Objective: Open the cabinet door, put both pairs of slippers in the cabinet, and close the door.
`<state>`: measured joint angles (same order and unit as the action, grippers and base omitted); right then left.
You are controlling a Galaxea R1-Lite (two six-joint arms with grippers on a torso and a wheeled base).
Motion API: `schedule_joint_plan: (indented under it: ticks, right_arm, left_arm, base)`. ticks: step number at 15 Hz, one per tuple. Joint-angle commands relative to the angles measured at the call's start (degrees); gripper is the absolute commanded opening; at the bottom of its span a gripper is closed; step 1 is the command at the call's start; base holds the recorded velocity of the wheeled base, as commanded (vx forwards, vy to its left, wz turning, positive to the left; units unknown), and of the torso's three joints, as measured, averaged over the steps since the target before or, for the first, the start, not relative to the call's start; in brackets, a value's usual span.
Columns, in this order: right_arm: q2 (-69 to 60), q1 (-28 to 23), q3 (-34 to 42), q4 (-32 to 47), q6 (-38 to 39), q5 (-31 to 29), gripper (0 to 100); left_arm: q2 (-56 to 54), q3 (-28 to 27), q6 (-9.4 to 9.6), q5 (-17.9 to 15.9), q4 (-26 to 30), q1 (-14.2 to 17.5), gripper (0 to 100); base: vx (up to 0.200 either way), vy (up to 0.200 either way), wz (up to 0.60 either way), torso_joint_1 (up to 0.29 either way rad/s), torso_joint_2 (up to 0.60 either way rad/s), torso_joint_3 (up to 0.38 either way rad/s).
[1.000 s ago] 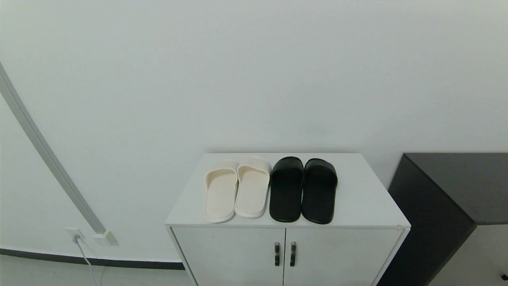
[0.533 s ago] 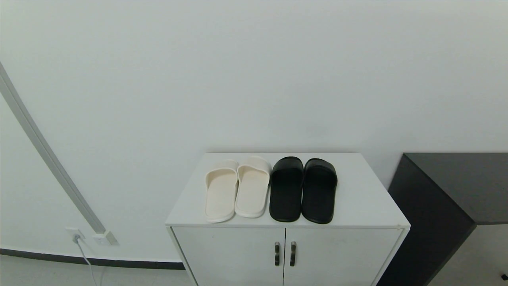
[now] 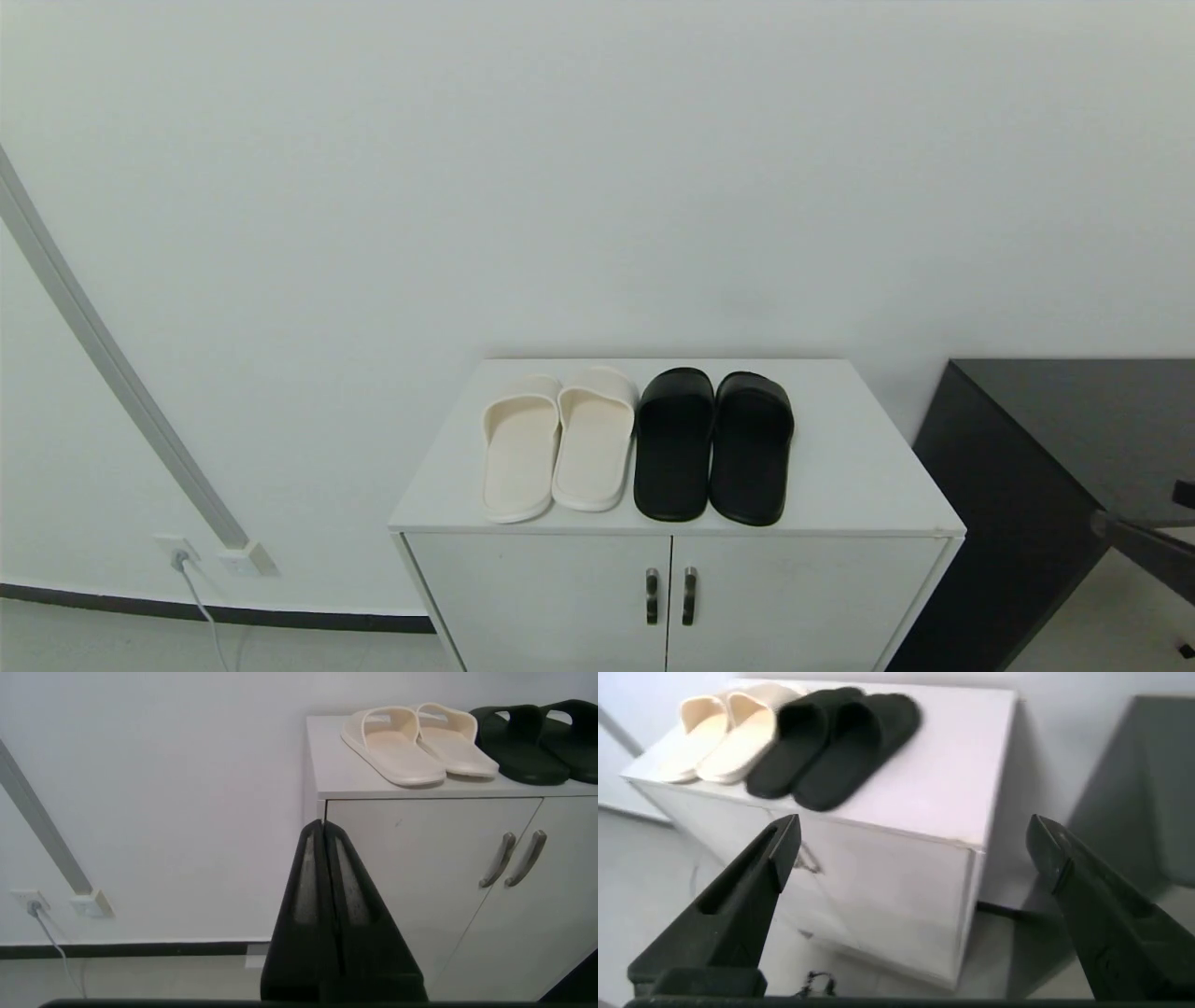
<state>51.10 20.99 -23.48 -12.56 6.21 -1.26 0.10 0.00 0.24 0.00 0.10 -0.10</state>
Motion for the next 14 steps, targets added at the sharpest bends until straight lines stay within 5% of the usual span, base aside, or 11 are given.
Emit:
schedule_joint_plan:
  ticks: [1, 4, 14]
  right_arm:
    - [11.3, 12.4, -6.7, -0.2, 4.5, -9.4, 100]
    - [18.3, 21.8, -10.4, -2.1, 8.1, -14.2, 100]
    - [51.1, 25.6, -25.2, -18.3, 9.7, -28.7, 100]
  left_arm:
    - [0.0, 0.0, 0.02, 0.0, 0.0, 0.0, 0]
    - [0.0, 0.0, 0.02, 0.0, 0.0, 0.0, 0]
    - [0.1, 0.0, 0.02, 0.0, 0.0, 0.0, 0]
  base:
    - [0.000, 0.000, 0.00, 0.000, 0.00, 0.000]
    - [0.000, 0.000, 0.00, 0.000, 0.00, 0.000]
    - [0.000, 0.000, 0.00, 0.000, 0.00, 0.000]
